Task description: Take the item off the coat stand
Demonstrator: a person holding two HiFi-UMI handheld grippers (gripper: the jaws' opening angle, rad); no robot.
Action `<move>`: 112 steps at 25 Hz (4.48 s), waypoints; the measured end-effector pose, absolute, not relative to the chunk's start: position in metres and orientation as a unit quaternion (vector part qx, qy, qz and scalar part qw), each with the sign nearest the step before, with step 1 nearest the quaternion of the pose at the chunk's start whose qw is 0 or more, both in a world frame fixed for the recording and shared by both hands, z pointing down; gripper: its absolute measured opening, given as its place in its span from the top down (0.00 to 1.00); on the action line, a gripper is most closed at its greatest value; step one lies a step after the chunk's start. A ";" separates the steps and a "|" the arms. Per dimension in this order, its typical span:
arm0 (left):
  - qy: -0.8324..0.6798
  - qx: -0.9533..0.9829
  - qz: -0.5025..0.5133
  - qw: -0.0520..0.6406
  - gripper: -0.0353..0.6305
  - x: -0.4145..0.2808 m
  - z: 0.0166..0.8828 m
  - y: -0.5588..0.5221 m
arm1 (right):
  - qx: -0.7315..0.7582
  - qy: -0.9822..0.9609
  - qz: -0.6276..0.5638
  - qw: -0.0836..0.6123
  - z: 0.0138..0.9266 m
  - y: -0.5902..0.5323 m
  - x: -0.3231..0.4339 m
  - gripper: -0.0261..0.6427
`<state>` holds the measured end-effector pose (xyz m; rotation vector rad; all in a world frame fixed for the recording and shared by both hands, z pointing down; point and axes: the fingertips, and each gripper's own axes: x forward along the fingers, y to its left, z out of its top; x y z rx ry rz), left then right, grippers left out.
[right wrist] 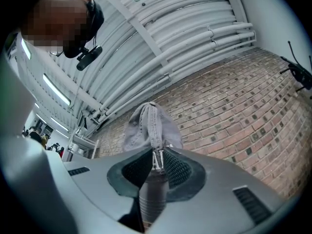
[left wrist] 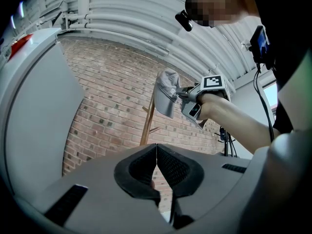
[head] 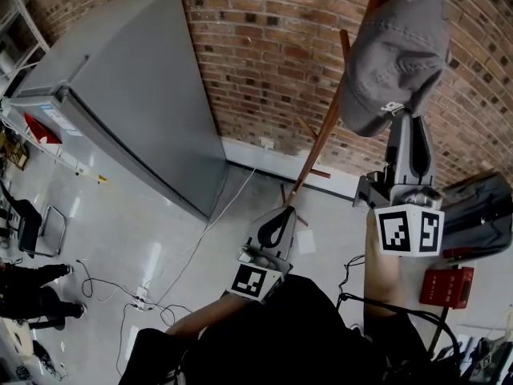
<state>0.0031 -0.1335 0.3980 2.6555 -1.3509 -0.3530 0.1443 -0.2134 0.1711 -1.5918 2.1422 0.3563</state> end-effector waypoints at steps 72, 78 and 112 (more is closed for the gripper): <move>-0.423 0.896 -0.121 0.058 0.92 0.010 0.394 -0.113 | -0.601 0.703 0.221 0.309 0.094 -0.144 0.168 0.85; -0.419 0.899 -0.116 0.062 0.92 0.014 0.397 -0.114 | -0.606 0.702 0.217 0.305 0.103 -0.143 0.174 0.85; -0.418 0.901 -0.103 0.061 0.92 0.037 0.401 -0.107 | -0.603 0.706 0.204 0.311 0.121 -0.117 0.200 0.85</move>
